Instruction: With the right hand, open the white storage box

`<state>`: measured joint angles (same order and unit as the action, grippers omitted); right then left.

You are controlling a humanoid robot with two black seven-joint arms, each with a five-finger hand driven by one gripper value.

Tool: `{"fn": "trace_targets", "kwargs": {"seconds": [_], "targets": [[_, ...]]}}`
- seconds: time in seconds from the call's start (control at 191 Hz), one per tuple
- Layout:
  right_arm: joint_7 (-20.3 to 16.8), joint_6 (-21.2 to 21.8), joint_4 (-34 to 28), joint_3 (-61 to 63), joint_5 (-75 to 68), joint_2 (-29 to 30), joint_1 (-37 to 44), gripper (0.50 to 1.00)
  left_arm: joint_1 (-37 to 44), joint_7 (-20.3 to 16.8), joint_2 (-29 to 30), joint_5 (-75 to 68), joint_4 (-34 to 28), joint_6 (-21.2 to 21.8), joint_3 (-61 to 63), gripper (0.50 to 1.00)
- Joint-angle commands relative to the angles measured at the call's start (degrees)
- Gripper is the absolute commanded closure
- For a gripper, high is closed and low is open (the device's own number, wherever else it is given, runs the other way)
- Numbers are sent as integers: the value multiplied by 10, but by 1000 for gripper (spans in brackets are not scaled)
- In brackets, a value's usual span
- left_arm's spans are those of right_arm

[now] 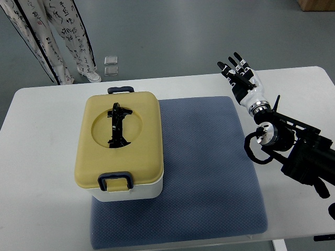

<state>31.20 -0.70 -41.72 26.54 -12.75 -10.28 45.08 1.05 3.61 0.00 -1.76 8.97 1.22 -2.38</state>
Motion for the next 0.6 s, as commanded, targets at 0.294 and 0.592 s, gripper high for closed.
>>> {"fn": "trace_targets", "kwargs": {"seconds": [0.294,0.592], "targets": [[0,0,1,0,0,-1,0,570,-1,0,0,1,0,1,0,500],[0,0,1,0,-1,-2,1,570,-5,0,0,1,0,1,-1,500]]}}
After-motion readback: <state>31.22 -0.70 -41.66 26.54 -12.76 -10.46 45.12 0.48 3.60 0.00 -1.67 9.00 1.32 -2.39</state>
